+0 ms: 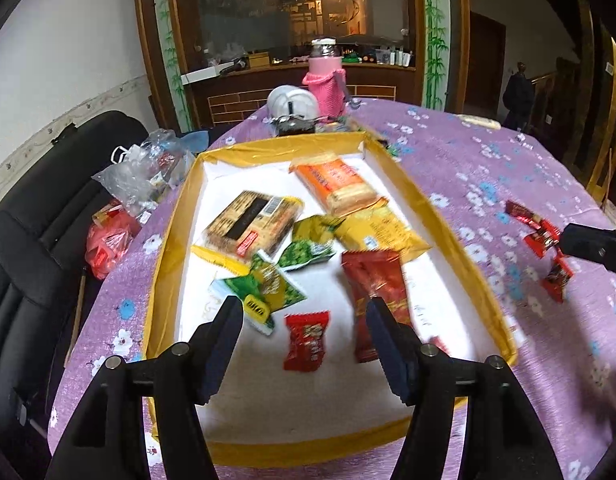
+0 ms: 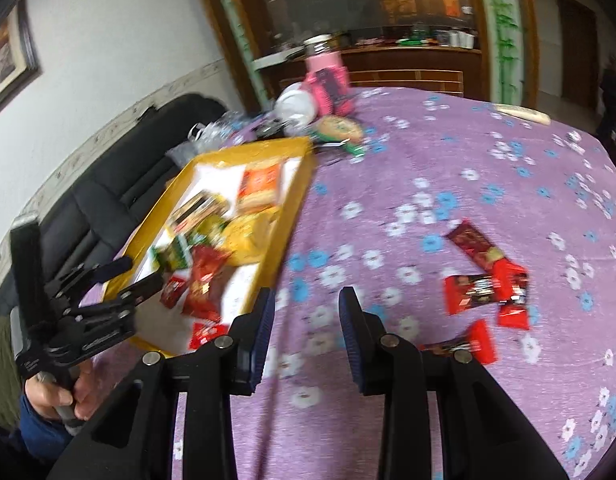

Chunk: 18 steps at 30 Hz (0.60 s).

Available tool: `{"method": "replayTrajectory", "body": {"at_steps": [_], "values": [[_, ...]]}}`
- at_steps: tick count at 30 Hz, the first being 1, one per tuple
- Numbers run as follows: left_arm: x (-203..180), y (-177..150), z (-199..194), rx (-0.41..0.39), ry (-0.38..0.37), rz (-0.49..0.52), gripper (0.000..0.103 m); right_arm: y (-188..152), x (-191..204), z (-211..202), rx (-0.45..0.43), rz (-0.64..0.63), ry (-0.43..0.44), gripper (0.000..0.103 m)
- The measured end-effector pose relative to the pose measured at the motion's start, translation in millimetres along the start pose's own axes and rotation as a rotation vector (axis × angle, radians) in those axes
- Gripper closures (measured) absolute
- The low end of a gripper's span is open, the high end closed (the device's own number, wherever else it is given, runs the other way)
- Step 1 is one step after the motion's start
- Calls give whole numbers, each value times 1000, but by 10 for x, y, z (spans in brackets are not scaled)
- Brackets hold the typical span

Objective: Organize snacks
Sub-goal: 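Move both grippers back to the red candies on the tablecloth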

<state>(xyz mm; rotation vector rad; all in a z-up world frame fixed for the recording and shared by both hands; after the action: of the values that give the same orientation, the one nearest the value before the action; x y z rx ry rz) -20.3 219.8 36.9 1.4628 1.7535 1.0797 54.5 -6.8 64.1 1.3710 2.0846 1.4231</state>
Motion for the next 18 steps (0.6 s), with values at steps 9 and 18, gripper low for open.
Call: {"method": "replayTrajectory", "body": {"at_steps": [9, 18], "values": [[-701, 302, -142, -24, -161, 92, 35, 118, -1141, -194, -69, 326, -156, 71], [-1903, 245, 4, 56, -389, 255, 36, -60, -1713, -221, -21, 542, -255, 71]]}}
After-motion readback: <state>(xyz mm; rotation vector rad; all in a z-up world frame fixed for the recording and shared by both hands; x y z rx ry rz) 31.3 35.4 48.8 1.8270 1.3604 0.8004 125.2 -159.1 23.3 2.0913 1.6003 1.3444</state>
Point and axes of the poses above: each gripper's, at about its wrist camera, not at the fingertips, and z roughly the way its jaws point, x to its left, y to its top, the point moved 3 cm from there along z, roughly the way its jaws point, and after that the axes turned 15 degrees about -x, right-handed, at the moved point
